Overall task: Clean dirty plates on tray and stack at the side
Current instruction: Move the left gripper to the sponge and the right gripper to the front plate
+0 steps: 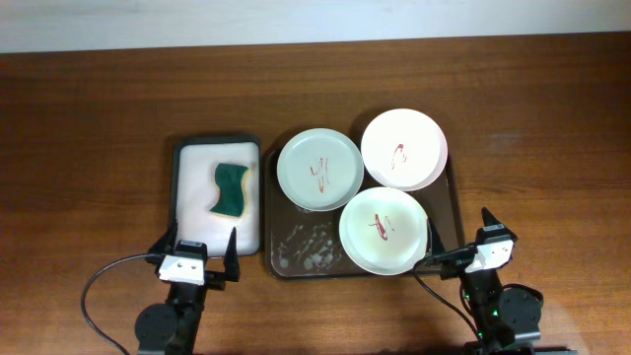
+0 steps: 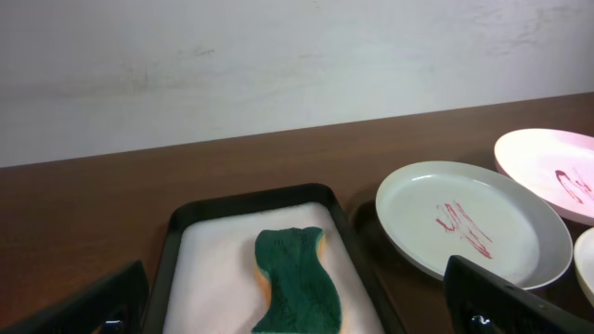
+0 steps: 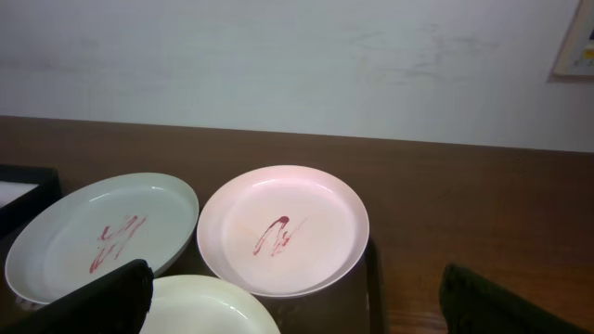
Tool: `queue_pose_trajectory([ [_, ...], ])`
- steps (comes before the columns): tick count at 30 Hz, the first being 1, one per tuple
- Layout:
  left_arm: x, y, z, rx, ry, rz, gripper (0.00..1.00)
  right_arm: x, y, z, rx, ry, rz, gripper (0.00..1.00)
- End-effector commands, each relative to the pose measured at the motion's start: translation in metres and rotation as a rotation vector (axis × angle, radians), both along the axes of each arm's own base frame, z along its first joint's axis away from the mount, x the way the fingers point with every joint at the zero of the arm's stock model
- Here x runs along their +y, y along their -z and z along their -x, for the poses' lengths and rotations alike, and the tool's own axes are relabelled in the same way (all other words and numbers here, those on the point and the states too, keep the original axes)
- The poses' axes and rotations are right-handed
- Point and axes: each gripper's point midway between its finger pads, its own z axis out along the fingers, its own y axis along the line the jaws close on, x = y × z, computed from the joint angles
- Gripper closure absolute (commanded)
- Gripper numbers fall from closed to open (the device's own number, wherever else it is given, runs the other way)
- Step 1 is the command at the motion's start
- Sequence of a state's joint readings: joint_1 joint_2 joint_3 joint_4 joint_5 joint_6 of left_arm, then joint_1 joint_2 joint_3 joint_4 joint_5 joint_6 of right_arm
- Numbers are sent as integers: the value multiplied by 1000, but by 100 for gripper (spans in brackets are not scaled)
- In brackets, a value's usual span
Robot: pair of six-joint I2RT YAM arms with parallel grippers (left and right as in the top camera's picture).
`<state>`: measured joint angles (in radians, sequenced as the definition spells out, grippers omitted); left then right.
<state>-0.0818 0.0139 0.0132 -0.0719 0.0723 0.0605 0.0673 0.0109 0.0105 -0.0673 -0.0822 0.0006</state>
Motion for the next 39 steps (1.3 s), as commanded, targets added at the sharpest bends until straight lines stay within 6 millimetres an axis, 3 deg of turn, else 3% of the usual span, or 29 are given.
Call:
queue_pose_trajectory([
  [1, -1, 1, 0, -3, 8, -11, 1, 0, 3, 0, 6, 1, -2, 1],
  [28, -1, -4, 0, -22, 8, -10, 1, 0, 3, 0, 5, -1, -3, 1],
  [33, 8, 0, 3, 49, -49, 41, 1, -1, 3, 0, 19, 14, -88, 1],
  [39, 18, -23, 17, 199, -101, 18, 1, -1, -12, 16, 135, 25, -165, 1],
])
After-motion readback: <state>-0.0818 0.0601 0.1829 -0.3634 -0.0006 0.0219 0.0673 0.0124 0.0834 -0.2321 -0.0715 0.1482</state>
